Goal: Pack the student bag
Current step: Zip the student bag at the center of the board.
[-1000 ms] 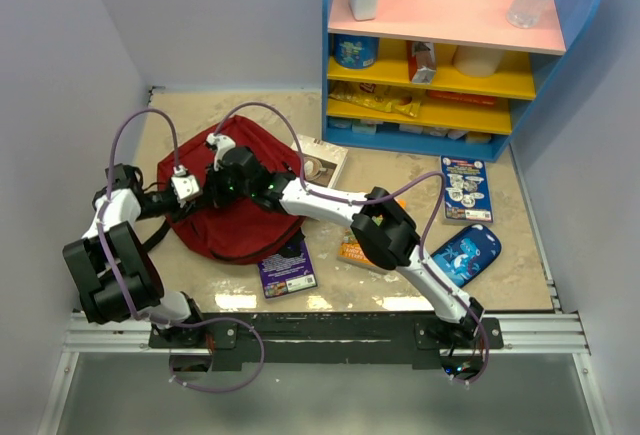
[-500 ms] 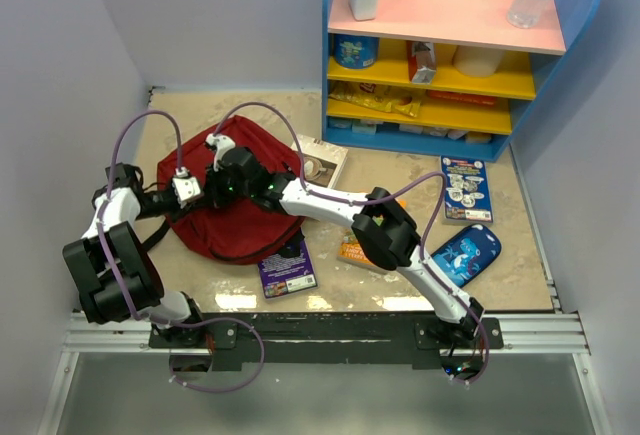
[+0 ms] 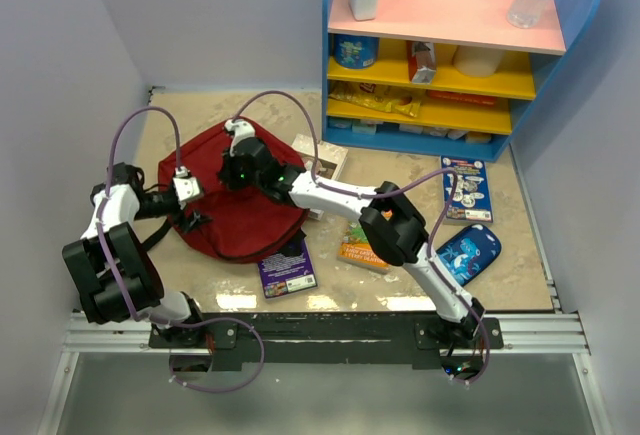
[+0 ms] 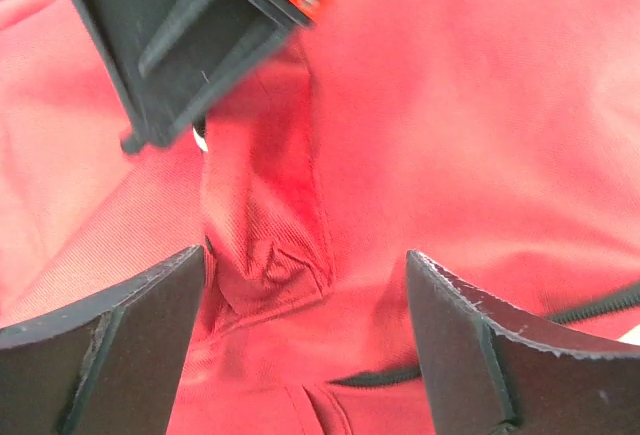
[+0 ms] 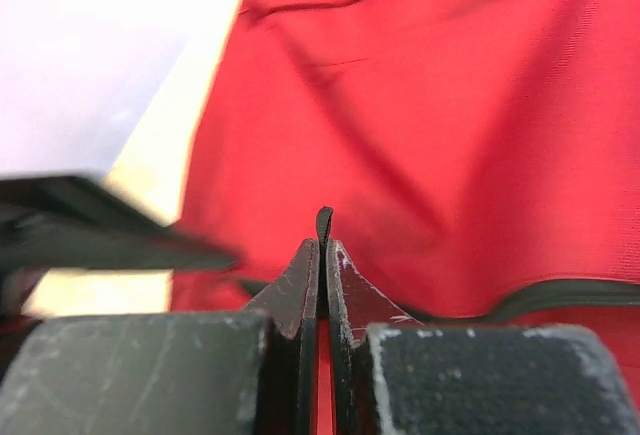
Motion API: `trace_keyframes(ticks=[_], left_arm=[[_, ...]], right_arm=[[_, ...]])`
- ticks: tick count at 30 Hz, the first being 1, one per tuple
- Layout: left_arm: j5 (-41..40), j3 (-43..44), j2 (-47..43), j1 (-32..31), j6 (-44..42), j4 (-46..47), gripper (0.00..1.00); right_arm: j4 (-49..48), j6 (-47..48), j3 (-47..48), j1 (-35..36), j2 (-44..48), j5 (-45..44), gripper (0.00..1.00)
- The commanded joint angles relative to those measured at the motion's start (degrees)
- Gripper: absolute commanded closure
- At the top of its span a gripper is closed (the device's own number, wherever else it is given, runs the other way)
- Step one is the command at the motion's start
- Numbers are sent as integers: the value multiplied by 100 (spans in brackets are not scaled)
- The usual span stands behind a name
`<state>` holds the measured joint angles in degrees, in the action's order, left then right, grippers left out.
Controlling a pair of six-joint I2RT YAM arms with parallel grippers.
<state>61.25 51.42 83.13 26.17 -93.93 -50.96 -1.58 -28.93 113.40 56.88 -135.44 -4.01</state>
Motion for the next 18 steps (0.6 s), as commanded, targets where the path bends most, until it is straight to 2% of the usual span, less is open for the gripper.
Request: trace_keyframes(ticks=[1, 3, 6, 12, 15, 18], left_arm=[[378, 53, -131, 19, 129, -187, 16], [396, 35, -104, 11, 112, -160, 23], [501, 87, 1, 2, 129, -169, 26], [774, 404, 142, -121, 674, 121, 20], [774, 448, 203, -314, 867, 305, 9], [634, 316, 159, -481, 1289, 841, 14]], right_arm=[[-421, 37, -222, -257, 527, -461, 100], [-465, -16, -301, -265, 536, -426, 100], [-527, -60, -345, -257, 553, -320, 100], [-694, -201, -416, -230, 580, -56, 100], [-729, -227, -372, -160, 580, 40, 100], [-712, -210, -328, -72, 589, 58, 100]])
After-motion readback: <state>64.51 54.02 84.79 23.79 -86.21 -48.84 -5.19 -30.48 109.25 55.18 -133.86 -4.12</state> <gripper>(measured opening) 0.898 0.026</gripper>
